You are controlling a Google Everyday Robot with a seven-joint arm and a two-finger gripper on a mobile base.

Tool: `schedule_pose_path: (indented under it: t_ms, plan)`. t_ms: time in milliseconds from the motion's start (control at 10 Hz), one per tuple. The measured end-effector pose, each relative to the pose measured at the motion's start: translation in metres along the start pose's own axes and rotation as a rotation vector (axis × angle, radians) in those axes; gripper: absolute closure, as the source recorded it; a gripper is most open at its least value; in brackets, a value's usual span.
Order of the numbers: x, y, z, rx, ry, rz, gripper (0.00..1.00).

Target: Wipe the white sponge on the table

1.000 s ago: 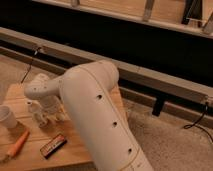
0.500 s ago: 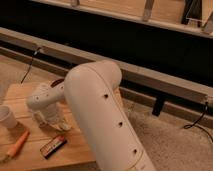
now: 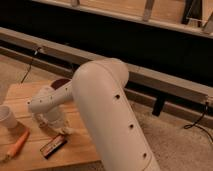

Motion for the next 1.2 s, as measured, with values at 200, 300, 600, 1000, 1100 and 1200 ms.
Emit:
schedule_pose_path:
  t_ms: [200,300,600,1000,1100,1200]
  plan:
    - [0.018,-0.006,0.002,0.001,0.003,0.040,1.00]
    - [0.021,-0.007,0.003,0.001,0.002,0.049,1.00]
    - [0.030,-0.009,0.008,-0.008,0.008,0.082,1.00]
    - [0.053,-0.018,0.015,-0.033,0.011,0.165,1.00]
    - [0.061,-0.023,0.018,-0.039,0.010,0.202,1.00]
    - [0.068,-0.027,0.020,-0.044,0.007,0.233,1.00]
